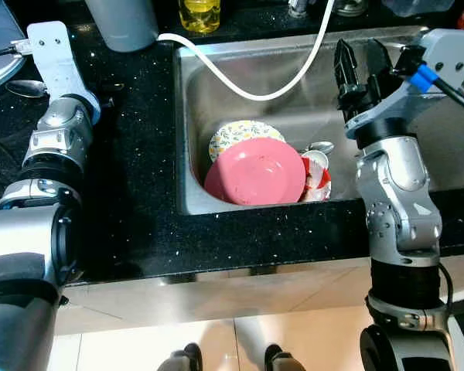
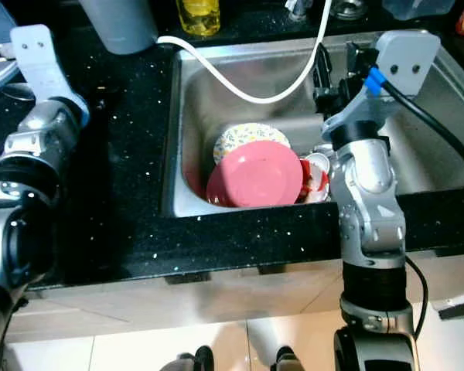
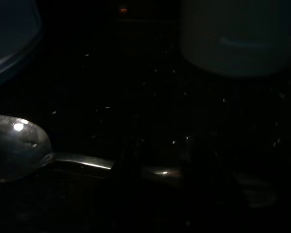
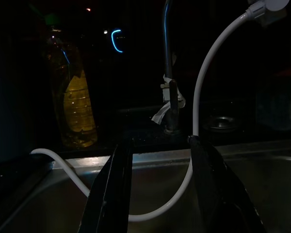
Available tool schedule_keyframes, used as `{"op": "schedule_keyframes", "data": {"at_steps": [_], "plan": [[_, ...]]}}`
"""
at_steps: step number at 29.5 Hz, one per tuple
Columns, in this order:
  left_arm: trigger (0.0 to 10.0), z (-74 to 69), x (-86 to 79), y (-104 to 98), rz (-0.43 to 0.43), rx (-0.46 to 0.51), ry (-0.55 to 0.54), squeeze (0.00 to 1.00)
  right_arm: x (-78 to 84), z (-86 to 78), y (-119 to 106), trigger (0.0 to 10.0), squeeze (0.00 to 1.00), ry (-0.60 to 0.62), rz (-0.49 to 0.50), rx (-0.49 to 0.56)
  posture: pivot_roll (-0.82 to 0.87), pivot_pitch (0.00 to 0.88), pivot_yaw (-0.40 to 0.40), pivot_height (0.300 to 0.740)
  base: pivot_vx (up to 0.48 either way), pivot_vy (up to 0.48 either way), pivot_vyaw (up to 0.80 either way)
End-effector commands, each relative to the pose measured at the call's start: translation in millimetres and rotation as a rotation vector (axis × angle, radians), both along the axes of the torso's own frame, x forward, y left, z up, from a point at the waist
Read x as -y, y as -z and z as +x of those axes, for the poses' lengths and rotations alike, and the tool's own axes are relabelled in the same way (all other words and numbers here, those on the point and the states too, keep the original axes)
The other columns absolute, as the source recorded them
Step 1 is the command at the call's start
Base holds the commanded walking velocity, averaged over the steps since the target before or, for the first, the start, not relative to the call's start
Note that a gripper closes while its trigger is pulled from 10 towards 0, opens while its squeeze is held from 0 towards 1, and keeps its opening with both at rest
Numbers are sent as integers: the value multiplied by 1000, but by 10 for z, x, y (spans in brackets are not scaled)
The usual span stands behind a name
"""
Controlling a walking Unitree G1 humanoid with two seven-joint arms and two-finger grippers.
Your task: Kitchen organization
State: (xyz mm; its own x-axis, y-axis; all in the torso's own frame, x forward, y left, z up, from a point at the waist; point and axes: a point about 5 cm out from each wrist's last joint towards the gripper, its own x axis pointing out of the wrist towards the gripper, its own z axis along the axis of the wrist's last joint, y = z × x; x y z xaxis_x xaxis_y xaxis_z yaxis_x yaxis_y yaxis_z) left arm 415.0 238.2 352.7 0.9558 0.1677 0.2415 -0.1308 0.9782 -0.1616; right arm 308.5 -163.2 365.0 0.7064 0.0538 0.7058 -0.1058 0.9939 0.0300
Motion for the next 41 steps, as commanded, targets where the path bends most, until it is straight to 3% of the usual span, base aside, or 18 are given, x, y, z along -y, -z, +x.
{"op": "schedule_keyframes", "data": {"at_steps": [1, 8, 9, 15, 18, 23, 27, 31, 35, 41], "plan": [[10000, -17, -98, 20, -55, -7, -19, 0, -14, -40, -3, 10000, 0, -4, -4, 9, -82, 416, 97, 740, 0, 0, 0], [10000, -10, -110, 52, -159, -26, 16, 0, -29, -55, 6, 10000, 0, -6, -8, 6, -93, 402, 94, 740, 0, 0, 0], [10000, -14, -147, 75, -227, -68, 8, 0, -29, -66, 1, 10000, 0, -6, -7, 8, -91, 395, 97, 740, 0, 0, 0], [10000, -33, -188, 53, -352, -134, 27, 0, -29, -81, -1, 10000, 0, -6, -7, 13, -84, 376, 99, 740, 0, 0, 0], [10000, -65, -257, 19, -286, -186, -1, 0, -31, -85, -2, 10000, 0, -8, -4, 15, -78, 371, 99, 740, 0, 0, 0], [10000, -117, -365, -26, -248, -226, -19, 0, -35, -86, 0, 10000, 0, -13, -1, 16, -69, 364, 100, 740, 0, 0, 0], [10000, -156, -441, -62, -268, -238, -43, 0, -37, -85, 4, 10000, 0, -14, 1, 17, -68, 360, 101, 740, 0, 0, 0], [10000, -208, -488, -212, -365, -199, -24, 0, -32, -84, 7, 10000, 0, -12, 3, 18, -67, 353, 100, 740, 0, 0, 0], [10000, -241, -523, -318, -352, -164, -30, 0, -33, -80, 10, 10000, 0, -13, 3, 18, -62, 349, 99, 740, 0, 0, 0], [10000, -288, -643, -303, -378, -157, -73, 0, -36, -76, 8, 10000, 0, -15, 5, 21, -63, 346, 99, 740, 0, 0, 0]]}}
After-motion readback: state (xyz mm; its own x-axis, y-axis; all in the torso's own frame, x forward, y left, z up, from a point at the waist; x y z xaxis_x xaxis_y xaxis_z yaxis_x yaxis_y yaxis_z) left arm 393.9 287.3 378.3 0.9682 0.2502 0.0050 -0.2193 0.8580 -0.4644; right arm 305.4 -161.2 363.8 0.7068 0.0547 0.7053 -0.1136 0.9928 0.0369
